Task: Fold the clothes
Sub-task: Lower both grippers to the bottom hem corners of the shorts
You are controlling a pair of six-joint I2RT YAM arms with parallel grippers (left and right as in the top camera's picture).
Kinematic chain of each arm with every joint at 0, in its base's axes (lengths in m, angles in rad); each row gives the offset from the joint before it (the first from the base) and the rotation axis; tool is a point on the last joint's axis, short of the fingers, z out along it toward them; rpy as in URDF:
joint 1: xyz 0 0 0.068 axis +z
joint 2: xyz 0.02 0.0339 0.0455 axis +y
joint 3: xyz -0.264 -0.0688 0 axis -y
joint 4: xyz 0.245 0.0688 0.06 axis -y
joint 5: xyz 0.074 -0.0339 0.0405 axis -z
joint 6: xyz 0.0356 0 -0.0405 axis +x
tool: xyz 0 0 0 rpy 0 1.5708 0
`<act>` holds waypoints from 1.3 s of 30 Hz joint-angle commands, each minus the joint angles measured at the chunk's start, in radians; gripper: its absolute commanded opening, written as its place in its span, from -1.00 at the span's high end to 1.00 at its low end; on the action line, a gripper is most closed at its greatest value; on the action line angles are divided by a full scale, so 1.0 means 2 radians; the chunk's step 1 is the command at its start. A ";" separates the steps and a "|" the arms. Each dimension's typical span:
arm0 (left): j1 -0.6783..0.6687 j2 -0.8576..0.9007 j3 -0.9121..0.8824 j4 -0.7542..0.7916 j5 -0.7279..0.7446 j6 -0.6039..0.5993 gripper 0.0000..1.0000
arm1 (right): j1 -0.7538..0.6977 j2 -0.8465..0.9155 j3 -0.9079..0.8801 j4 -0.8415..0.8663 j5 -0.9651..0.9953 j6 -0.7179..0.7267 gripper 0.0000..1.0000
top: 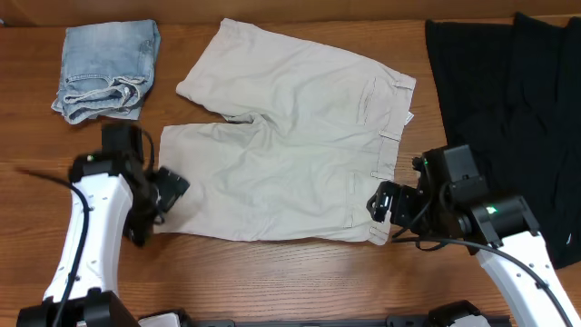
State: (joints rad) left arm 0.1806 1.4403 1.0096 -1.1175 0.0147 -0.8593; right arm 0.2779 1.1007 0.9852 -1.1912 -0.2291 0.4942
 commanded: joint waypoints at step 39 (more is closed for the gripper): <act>0.047 0.031 -0.167 0.265 -0.016 -0.109 -0.26 | 0.005 0.079 -0.008 0.049 0.002 0.004 -0.64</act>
State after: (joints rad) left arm 0.2783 1.4635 0.6857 -0.6033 -0.0383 -1.0714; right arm 0.2825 1.2579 0.9730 -1.0981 -0.2287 0.4980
